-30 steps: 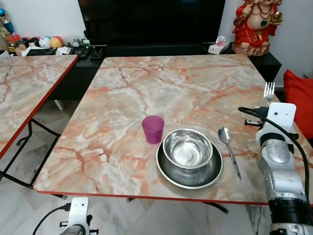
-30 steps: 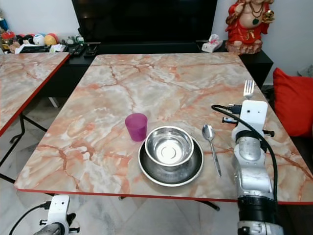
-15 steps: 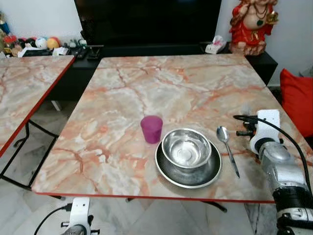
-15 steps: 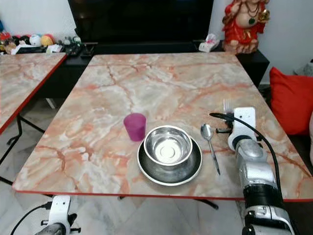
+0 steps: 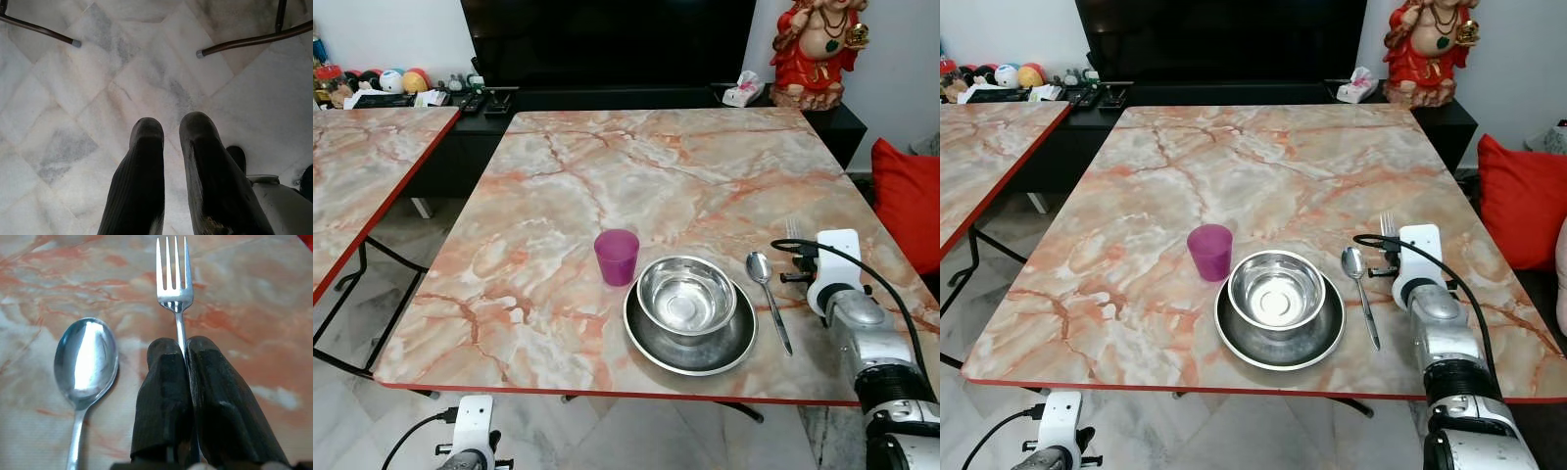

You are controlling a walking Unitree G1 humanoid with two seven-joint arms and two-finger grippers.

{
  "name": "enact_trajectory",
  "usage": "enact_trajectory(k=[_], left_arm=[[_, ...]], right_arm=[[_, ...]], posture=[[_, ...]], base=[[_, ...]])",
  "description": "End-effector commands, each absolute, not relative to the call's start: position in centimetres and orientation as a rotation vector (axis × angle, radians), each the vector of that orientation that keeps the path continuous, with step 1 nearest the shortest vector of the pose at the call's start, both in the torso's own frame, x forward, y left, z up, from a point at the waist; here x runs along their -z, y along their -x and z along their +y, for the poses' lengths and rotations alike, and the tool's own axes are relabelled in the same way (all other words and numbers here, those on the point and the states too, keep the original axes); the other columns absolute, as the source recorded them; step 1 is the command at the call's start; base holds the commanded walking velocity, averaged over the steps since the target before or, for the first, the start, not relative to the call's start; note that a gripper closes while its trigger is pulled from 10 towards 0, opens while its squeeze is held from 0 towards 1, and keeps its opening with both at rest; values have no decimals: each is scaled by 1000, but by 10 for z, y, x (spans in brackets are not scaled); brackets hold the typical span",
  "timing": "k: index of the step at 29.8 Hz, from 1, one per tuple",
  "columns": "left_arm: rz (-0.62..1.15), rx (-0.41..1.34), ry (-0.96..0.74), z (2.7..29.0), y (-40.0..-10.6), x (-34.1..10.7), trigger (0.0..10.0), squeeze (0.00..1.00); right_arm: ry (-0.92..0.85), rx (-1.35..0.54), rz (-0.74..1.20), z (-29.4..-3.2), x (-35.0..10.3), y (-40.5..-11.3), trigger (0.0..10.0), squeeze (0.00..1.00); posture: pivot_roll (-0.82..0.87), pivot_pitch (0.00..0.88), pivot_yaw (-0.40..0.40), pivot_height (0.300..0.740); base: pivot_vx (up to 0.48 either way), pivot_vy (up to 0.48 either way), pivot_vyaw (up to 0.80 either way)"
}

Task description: Setting the table

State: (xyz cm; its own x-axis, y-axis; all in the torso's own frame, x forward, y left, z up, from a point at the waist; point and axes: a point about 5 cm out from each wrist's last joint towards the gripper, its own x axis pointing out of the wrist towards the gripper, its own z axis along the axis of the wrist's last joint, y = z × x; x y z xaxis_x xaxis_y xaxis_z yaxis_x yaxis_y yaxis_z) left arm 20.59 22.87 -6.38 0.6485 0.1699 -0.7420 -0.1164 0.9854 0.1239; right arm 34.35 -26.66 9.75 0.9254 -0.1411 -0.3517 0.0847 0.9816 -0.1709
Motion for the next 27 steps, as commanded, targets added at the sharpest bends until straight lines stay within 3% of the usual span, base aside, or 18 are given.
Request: enact_trajectory(k=[1, 27], left_arm=[[861, -175, -73, 231, -201, 66, 10000, 0], [856, -185, -60, 231, -202, 65, 10000, 0]], right_arm=[[155, 110, 366, -264, -96, -345, 10000, 0], [139, 101, 416, -258, -77, -341, 10000, 0]], posture=[[32, 0, 34, 740], [44, 0, 33, 740]], base=[[0, 0, 0], [0, 0, 0]])
